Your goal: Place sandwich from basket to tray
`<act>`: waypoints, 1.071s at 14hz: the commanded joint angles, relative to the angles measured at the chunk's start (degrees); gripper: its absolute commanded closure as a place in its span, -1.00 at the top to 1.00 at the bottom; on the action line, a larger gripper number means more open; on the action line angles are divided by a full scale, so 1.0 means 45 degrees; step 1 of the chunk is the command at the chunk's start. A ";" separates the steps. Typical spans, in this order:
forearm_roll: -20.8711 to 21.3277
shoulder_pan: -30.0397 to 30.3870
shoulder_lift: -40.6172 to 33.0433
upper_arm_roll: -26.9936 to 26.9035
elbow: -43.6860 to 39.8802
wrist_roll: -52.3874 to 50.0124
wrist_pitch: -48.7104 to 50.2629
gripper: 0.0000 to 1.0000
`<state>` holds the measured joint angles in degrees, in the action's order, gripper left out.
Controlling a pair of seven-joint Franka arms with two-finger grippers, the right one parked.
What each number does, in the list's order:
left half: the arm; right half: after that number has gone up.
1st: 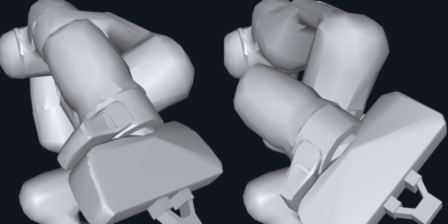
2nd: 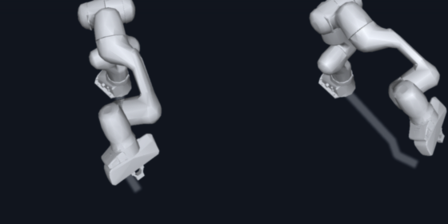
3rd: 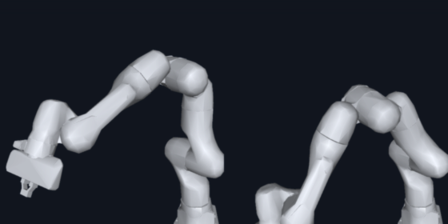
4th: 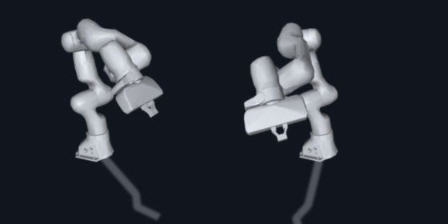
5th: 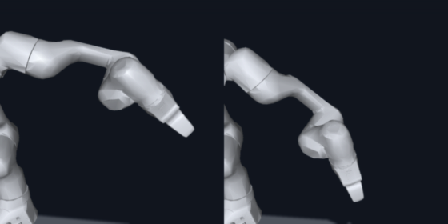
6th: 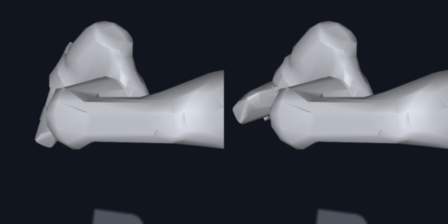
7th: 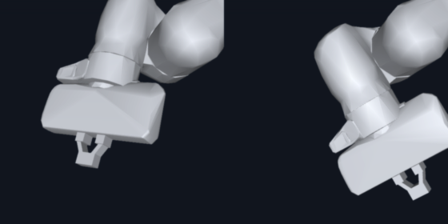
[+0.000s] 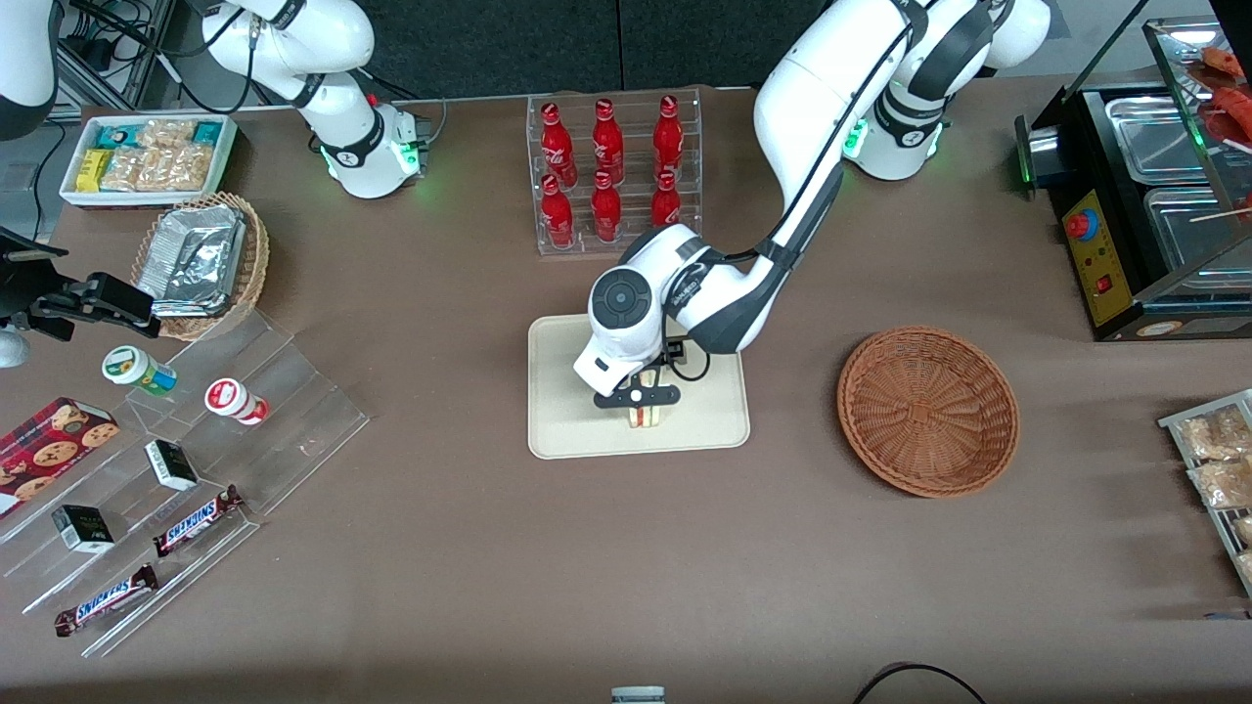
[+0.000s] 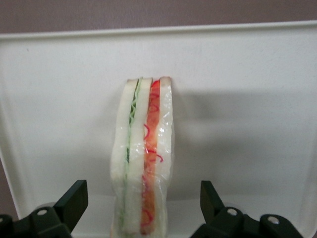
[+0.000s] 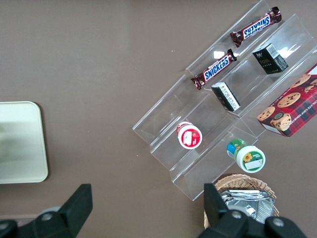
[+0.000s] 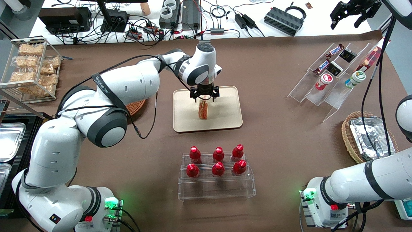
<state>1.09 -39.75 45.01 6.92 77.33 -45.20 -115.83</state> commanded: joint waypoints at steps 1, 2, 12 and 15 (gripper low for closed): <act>0.0128 0.0123 -0.0762 -0.0345 -0.0037 0.1796 0.0581 1.00; 0.0148 0.0239 -0.1035 -0.0579 0.0003 0.2383 0.0950 1.00; 0.0051 0.3986 -0.3789 -0.0796 0.0938 0.4161 0.3376 1.00; -0.0027 0.5411 -0.4862 -0.0776 0.1971 0.5859 0.3357 1.00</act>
<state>1.38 -19.10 28.53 2.67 80.45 -23.35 -100.94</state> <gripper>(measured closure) 0.000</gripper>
